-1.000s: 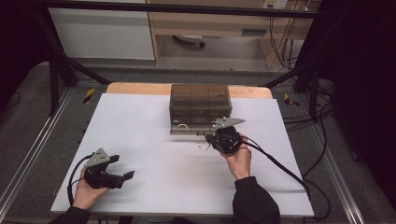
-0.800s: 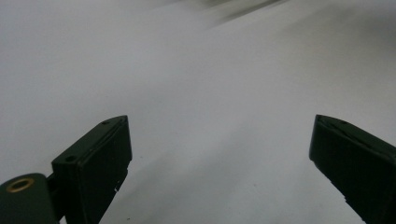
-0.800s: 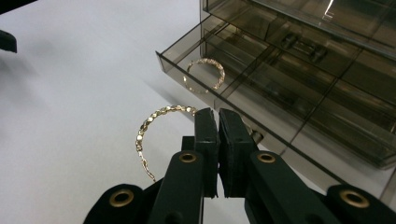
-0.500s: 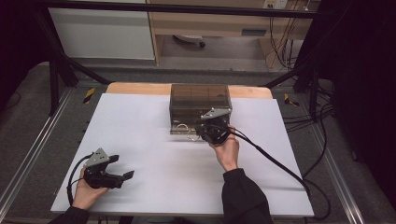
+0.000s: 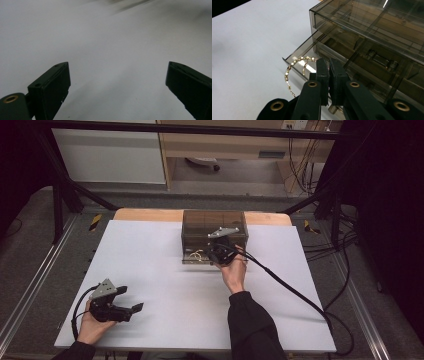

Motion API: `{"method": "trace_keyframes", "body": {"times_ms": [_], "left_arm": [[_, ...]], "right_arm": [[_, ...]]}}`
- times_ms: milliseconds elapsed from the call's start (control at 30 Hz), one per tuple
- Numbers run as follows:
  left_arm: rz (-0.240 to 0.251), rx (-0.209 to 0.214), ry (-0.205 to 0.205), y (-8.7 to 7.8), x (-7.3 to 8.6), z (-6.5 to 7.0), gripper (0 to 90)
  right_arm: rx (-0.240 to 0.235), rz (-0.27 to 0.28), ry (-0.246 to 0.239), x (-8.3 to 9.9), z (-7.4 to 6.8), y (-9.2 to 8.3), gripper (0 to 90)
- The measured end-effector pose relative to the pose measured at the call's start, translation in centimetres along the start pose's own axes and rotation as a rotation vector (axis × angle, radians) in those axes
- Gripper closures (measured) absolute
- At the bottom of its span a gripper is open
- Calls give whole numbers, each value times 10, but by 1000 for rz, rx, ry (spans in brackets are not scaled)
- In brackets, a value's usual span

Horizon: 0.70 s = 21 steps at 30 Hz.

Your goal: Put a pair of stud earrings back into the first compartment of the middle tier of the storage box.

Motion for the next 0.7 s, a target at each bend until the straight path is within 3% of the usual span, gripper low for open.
{"method": "trace_keyframes", "body": {"times_ms": [700], "left_arm": [[0, 2, 1, 0, 0, 0, 58]], "right_arm": [[17, -13, 20, -13, 5, 38, 870]]}}
Point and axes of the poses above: each handheld gripper's, and its own axes: y roughly forward along the jaws, x roughly out of its underside, z roughly to its right, the point moved 4 cm from there along y, roughly forward along the jaws, and after that the axes turned 13 degrees about -z, right-handed, at the moved point
